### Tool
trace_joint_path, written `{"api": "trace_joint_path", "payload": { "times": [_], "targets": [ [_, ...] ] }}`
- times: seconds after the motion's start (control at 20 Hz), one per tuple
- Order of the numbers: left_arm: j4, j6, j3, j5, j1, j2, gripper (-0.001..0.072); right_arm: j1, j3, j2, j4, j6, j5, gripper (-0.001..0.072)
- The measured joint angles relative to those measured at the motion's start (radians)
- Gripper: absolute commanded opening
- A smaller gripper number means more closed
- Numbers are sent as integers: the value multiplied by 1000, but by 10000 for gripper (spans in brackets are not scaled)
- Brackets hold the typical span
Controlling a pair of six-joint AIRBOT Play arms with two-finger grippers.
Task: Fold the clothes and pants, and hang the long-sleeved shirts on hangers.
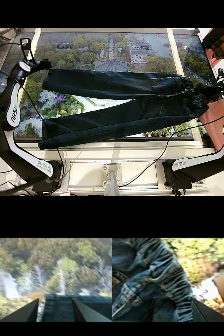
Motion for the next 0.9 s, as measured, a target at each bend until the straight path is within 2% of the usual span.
{"api": "trace_joint_path", "payload": {
  "times": [0.35,0.45,0.5,0.6,0.7,0.75,0.9],
  "targets": [
    [-2,0,0,-93,25,139,481,0,205,0,-16,-1,157,493],
    [-1,0,0,-159,43,216,478,-2,309,2,-26,-5,236,384],
    [-3,0,0,-201,56,259,451,-3,353,9,-29,-5,264,346],
    [0,0,0,-288,86,340,191,-10,415,40,-29,-7,303,320],
    [-3,0,0,-387,117,412,65,-26,448,85,-30,-8,327,320],
    [-2,0,0,-432,135,440,31,-37,455,109,-28,-8,337,320],
    [-3,-3,0,-595,187,497,29,-91,417,199,-17,-9,371,320]
  ]
}}
